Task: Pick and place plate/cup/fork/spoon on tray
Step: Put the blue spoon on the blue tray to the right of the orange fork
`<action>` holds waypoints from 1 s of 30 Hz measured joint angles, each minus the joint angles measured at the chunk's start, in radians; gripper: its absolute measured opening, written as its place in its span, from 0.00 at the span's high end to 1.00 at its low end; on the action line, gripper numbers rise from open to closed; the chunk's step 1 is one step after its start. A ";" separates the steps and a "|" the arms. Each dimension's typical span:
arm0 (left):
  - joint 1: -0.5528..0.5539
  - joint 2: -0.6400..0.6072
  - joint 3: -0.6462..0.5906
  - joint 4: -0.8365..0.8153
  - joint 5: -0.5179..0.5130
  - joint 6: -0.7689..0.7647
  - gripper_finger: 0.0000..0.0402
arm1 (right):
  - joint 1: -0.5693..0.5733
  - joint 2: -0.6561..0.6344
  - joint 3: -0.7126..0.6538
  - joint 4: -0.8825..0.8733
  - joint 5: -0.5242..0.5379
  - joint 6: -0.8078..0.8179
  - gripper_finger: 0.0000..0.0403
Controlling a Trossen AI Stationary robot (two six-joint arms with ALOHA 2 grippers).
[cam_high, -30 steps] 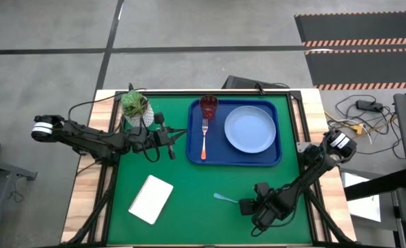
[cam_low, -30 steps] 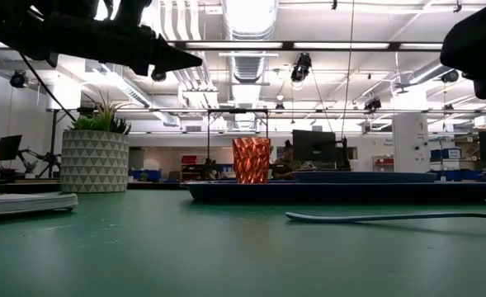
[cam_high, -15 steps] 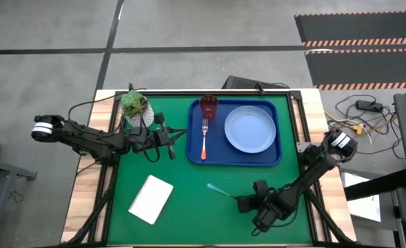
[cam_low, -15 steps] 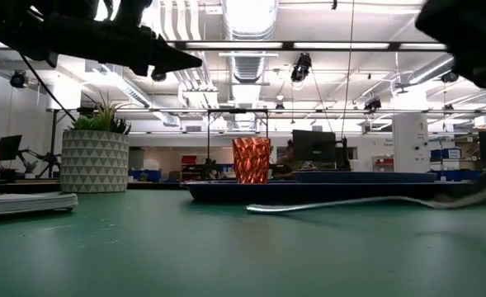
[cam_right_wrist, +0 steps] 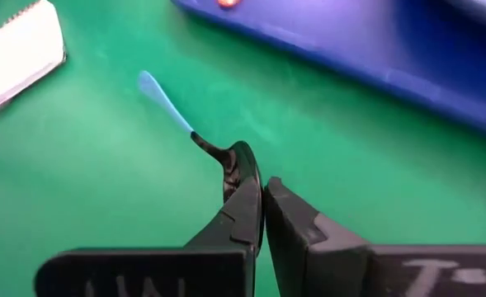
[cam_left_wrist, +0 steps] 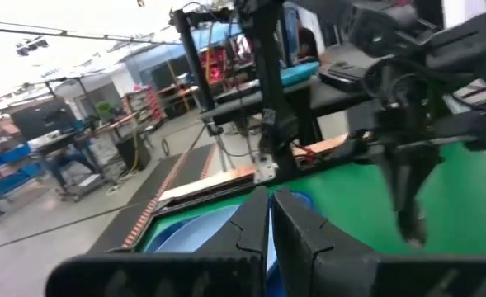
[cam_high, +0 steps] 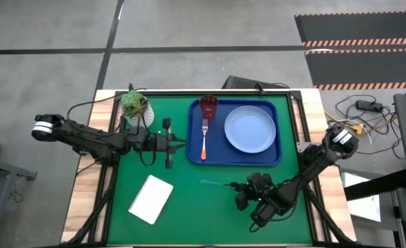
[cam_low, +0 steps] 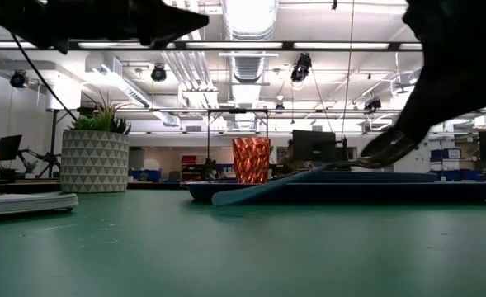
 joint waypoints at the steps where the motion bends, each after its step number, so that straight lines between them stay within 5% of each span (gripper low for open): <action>1: -0.015 0.005 0.014 -0.017 -0.004 0.000 1.00 | -0.004 0.000 0.000 0.000 0.019 -0.031 0.98; 13: -0.234 0.238 0.237 -0.352 -0.379 -0.057 1.00 | -0.045 -0.077 -0.032 -0.010 0.065 -0.196 0.98; 20: -0.285 0.422 0.328 -0.479 -0.391 -0.261 0.97 | -0.075 -0.140 -0.033 -0.012 0.072 -0.268 0.98; 30: -0.294 0.606 0.473 -0.419 -0.383 -0.259 0.64 | -0.103 -0.144 -0.032 0.002 0.068 -0.304 0.98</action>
